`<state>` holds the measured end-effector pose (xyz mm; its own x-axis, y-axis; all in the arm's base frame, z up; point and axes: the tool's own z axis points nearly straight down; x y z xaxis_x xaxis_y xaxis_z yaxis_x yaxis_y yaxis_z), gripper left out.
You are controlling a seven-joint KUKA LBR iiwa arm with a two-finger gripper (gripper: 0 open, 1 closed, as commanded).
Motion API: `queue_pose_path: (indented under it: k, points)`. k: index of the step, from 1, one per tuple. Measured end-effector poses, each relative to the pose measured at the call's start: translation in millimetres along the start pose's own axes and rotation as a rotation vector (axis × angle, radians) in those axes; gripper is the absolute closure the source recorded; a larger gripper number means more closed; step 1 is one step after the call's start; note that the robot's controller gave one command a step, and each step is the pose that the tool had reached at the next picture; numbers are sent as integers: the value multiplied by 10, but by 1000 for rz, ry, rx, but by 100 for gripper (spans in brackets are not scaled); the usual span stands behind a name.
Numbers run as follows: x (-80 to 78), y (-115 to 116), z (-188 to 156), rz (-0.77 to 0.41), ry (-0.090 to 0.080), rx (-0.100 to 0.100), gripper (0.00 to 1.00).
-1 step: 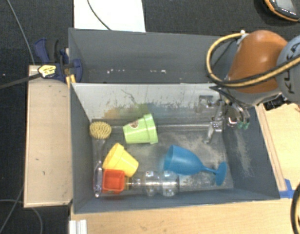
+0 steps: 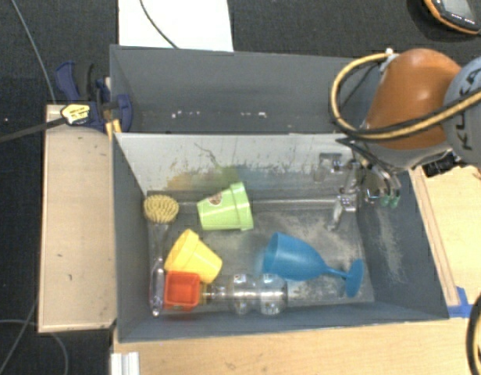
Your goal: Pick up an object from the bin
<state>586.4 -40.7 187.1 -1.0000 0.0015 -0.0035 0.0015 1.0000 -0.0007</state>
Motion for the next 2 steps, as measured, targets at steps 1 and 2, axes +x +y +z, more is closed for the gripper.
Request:
queue_pose_path:
  k: [1, 2]
  points:
    - [153, 77, -330, 17, -9, -1, 0]
    - [373, 12, -440, -9, -1, 0, 0]
